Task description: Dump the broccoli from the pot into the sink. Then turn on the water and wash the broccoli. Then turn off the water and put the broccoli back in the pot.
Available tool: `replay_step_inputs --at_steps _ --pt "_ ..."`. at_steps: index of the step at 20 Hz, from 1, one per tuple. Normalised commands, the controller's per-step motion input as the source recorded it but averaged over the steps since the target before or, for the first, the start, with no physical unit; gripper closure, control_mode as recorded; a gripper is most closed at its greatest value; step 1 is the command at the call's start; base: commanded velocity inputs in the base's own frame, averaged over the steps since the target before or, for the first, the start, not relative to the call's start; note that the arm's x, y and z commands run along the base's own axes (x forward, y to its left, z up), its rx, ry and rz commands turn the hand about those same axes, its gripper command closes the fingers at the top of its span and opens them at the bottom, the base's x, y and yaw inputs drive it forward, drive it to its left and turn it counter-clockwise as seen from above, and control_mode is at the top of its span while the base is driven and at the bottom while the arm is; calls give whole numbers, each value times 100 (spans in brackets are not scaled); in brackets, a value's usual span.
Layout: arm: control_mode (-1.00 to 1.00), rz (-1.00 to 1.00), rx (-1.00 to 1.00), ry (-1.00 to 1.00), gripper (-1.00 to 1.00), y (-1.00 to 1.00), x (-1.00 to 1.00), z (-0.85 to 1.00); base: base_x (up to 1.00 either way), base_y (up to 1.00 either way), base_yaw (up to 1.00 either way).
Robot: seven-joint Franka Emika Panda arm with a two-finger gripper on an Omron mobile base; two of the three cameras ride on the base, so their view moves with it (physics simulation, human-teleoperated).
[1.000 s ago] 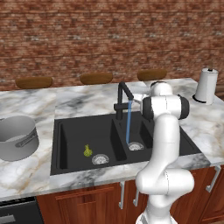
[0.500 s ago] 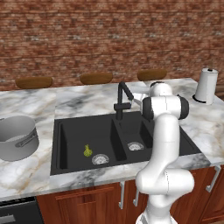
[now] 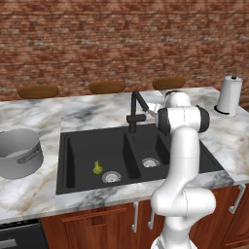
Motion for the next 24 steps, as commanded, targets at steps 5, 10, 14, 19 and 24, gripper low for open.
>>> replay_step_inputs --at_steps 5,10,14,19,24 --pt "-100 0 0 0 100 0 0 0 0 0 0" --pt "-100 0 0 0 -100 0 0 0 0 0 0" --pt "-100 0 0 0 -100 0 0 5 0 0 0" --pt "-100 0 0 0 -100 0 -12 26 0 0 0" --pt "-100 0 0 0 -100 0 -27 39 0 0 0"
